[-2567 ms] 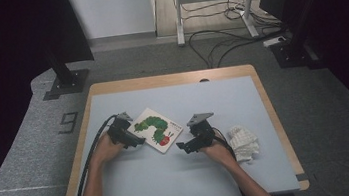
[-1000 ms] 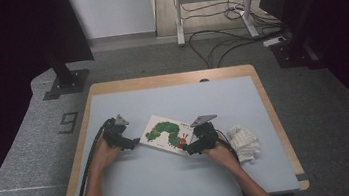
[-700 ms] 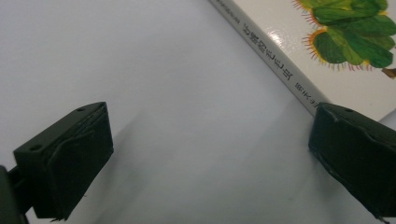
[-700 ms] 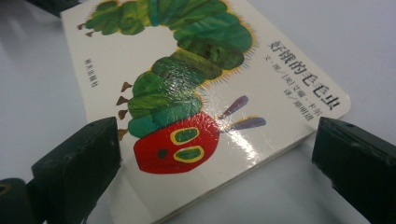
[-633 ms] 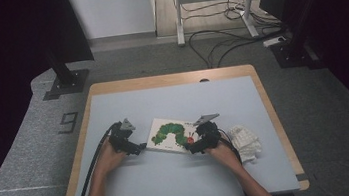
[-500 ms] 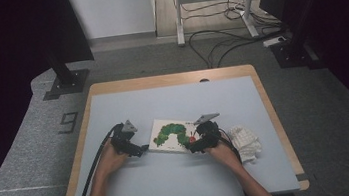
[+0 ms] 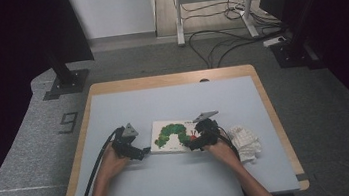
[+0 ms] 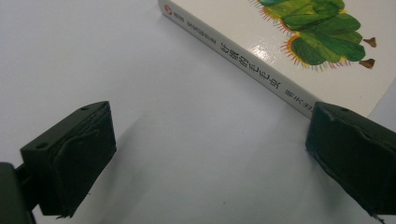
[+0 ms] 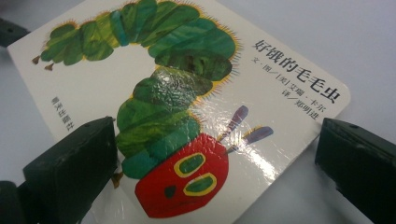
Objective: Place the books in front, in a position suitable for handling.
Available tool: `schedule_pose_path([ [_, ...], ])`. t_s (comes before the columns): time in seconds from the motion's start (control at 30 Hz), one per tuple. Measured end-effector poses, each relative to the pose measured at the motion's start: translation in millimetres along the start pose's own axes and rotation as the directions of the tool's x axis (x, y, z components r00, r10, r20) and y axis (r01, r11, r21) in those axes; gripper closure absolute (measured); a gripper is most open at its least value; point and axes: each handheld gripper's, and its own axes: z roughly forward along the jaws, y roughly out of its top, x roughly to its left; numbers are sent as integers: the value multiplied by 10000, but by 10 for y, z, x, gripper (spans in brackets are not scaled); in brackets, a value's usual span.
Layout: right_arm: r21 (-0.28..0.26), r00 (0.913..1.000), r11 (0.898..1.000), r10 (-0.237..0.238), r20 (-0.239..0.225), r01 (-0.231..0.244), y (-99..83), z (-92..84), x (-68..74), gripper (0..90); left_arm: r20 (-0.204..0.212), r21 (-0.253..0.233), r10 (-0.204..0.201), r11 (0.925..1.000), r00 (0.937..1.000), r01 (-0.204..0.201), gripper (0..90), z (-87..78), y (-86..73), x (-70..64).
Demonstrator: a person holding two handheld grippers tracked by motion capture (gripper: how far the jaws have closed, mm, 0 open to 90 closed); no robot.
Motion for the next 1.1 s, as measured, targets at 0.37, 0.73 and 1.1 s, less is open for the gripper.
schedule_pose_path([
  [0.37, -53, 9998, 9998, -188, -89, 187, 64, 57, -26, 0, 306, 8, 109, 9999, 9995, -110, 8, -26, -28, -112],
  [0.73, -194, 9974, 9985, -525, -504, 516, 75, 98, 2, 0, 785, 82, 142, 9999, 9968, -148, 0, -91, -104, -302],
  [1.1, -272, 9893, 9948, -1001, -1060, 977, 73, 134, 113, 0, 1138, 49, 313, 9995, 9930, -321, 0, -196, -210, -582],
])
